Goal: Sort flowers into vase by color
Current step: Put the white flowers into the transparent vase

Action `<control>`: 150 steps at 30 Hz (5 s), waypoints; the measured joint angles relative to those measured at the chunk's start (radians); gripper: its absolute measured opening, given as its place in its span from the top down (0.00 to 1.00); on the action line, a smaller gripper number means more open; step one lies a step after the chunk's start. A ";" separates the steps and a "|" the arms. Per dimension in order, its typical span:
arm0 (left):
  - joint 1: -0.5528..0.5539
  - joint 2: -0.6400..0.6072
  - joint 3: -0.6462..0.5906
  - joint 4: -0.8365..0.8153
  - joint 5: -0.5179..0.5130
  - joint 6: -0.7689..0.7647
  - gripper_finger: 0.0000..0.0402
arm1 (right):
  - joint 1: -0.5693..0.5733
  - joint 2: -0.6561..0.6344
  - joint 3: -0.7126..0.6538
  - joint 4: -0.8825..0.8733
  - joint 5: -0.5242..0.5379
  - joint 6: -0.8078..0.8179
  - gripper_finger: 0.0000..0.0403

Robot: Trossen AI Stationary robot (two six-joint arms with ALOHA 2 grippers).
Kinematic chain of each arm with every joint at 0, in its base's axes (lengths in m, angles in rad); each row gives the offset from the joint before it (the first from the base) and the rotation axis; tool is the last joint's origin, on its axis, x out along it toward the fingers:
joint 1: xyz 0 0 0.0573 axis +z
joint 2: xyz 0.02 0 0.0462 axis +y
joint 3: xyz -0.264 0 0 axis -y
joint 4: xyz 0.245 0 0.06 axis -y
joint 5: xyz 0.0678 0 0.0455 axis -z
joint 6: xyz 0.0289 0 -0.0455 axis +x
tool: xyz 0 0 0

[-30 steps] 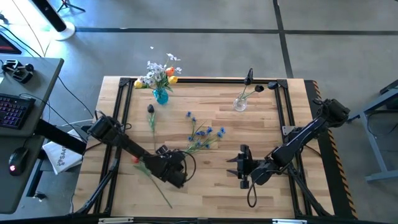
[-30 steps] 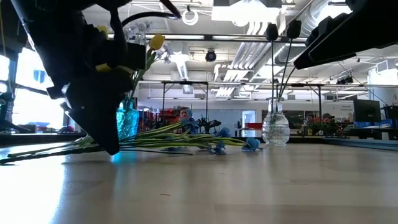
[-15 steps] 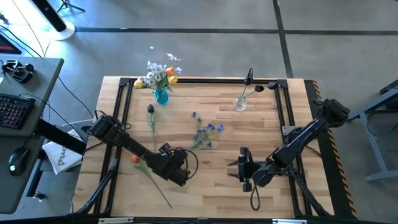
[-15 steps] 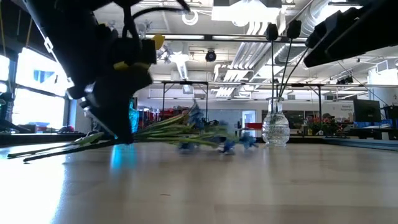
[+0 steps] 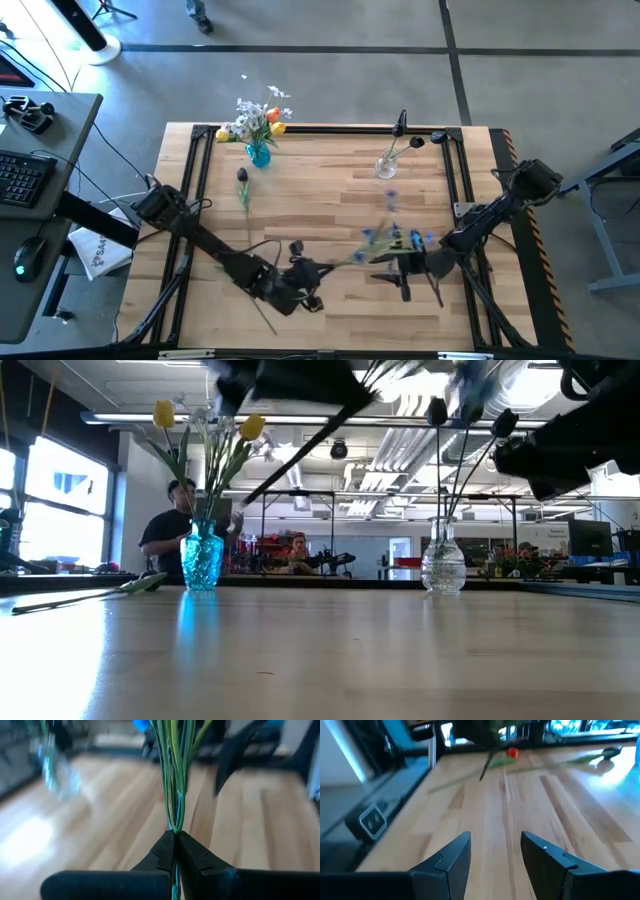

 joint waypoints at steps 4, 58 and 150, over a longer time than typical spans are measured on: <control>0.018 0.006 0.000 0.205 0.018 0.233 1.00 | 0.002 0.000 0.000 0.136 0.023 -0.121 0.58; 0.053 0.008 0.001 0.368 -0.002 0.438 1.00 | -0.098 -0.030 0.206 0.017 0.090 -0.168 0.40; 0.095 0.008 0.000 -0.180 0.008 -0.114 0.65 | -1.035 -0.570 0.350 -0.999 -0.147 -0.254 0.54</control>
